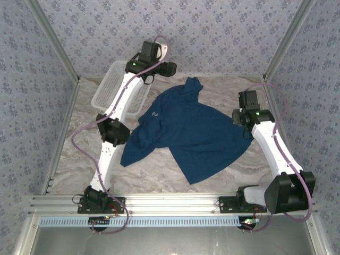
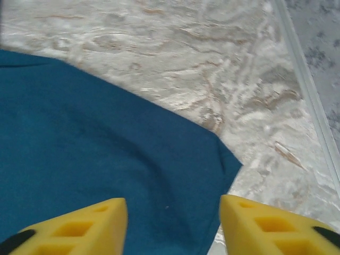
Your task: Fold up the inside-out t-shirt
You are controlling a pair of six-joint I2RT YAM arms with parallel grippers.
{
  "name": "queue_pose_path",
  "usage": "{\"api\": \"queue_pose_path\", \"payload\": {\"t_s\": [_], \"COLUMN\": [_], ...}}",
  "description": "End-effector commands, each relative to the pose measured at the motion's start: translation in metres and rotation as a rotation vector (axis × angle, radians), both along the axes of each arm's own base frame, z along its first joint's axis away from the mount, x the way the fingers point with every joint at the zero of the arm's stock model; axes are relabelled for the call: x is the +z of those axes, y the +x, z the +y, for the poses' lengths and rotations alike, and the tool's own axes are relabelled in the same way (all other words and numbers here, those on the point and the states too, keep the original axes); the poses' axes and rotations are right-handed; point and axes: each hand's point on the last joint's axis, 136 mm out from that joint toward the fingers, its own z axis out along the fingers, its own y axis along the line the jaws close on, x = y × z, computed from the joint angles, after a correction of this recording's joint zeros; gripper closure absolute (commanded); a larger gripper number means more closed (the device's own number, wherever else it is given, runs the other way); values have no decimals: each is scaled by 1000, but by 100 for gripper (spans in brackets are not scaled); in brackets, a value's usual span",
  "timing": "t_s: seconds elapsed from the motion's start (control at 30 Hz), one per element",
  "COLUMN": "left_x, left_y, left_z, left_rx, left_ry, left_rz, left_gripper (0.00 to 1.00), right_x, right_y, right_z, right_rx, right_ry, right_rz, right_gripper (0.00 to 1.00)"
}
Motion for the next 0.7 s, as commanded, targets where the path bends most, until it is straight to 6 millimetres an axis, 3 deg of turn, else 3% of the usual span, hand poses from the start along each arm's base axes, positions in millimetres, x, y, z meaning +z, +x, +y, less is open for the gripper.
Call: {"api": "queue_pose_path", "payload": {"t_s": [0.0, 0.03, 0.07, 0.1, 0.17, 0.27, 0.37, 0.43, 0.53, 0.67], "left_x": [36, 27, 34, 18, 25, 13, -5, -30, -92, -175], "left_y": [-47, -55, -63, -69, -82, -102, -131, -155, -194, -251], "left_z": [17, 21, 25, 29, 49, 85, 101, 106, 125, 154], "left_rx": [-39, -39, -42, -41, -19, 52, 91, 111, 174, 247], "left_ry": [62, 92, 95, 110, 128, 185, 127, 75, 77, 169], "left_rz": [26, 48, 24, 37, -5, 14, 3, 26, 167, 386], "left_gripper": [27, 27, 27, 27, 26, 26, 25, 24, 24, 24], "right_x": [-7, -12, -17, -22, -27, -32, -37, -47, -71, -95], "right_y": [-4, -3, -2, -2, 3, 11, 13, 10, -1, 2], "right_z": [33, 52, 70, 86, 108, 113, 119, 131, 158, 170], "right_rx": [109, 167, 219, 260, 315, 325, 333, 353, 437, 463], "right_ry": [49, 93, 143, 179, 196, 148, 174, 224, 240, 204], "right_rz": [7, 9, 14, 20, 25, 42, 30, 42, 126, 178], "right_gripper": [44, 43, 43, 43, 43, 43, 43, 42, 41, 40]}}
